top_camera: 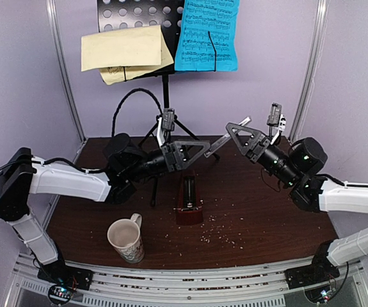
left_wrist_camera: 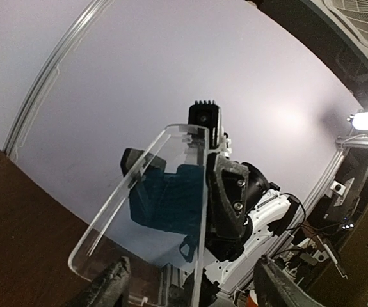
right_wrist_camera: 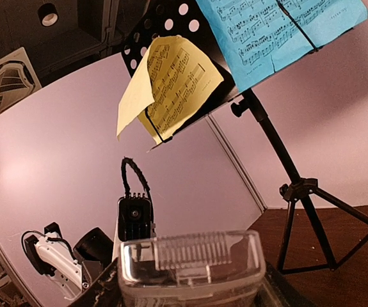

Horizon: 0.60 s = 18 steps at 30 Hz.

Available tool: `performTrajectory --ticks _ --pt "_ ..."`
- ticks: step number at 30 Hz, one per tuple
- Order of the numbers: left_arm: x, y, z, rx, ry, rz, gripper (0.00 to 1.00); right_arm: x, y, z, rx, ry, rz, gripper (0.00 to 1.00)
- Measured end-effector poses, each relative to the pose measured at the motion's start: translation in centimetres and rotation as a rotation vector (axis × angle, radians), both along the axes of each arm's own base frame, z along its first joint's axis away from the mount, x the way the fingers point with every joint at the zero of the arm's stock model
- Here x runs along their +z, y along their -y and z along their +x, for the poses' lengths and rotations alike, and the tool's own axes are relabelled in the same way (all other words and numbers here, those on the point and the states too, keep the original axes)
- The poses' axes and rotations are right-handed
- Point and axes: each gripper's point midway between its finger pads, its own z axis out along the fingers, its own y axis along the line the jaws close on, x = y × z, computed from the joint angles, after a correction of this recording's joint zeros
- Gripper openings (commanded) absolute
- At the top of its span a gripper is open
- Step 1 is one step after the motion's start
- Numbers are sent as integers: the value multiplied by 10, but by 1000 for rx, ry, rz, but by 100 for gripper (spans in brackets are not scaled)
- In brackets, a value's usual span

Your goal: Pack up the instrument practice props

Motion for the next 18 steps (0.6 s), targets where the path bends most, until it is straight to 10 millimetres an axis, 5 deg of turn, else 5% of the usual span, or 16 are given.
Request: performTrajectory --ticks 11,18 --pt "-91 -44 21 252 -152 425 89 -27 52 -8 -238 -6 -223 52" --pt "-188 -61 28 316 -194 808 90 -59 71 -7 -327 -56 -317 52"
